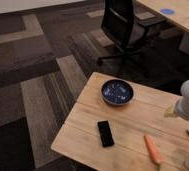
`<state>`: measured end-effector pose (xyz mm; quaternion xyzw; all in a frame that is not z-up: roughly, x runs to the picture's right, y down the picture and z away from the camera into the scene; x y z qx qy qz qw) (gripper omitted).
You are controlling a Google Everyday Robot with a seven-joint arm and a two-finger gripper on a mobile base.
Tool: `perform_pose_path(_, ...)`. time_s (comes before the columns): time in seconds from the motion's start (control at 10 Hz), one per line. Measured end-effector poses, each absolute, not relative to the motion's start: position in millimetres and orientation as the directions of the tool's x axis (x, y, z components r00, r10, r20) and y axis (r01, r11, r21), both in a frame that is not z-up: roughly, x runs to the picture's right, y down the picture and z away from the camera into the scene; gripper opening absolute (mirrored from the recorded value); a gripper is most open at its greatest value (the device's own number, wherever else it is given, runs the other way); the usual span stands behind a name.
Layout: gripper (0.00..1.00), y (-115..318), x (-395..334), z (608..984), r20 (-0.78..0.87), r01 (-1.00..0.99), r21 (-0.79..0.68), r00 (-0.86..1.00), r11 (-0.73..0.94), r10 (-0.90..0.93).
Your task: Place the ceramic cup in the ceramic bowl
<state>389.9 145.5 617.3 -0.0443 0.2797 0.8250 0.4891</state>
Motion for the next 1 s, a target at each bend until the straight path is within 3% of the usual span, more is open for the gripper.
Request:
perform_pose_path(0.6,0.65,194.2,422.8,588.0,-0.258,-0.677,0.551,-0.694,-0.488,0.672)
perform_pose_path(1.0,0.65,223.4,427.6,593.8,-0.266,-0.637,0.559,-0.744,-0.531,0.613)
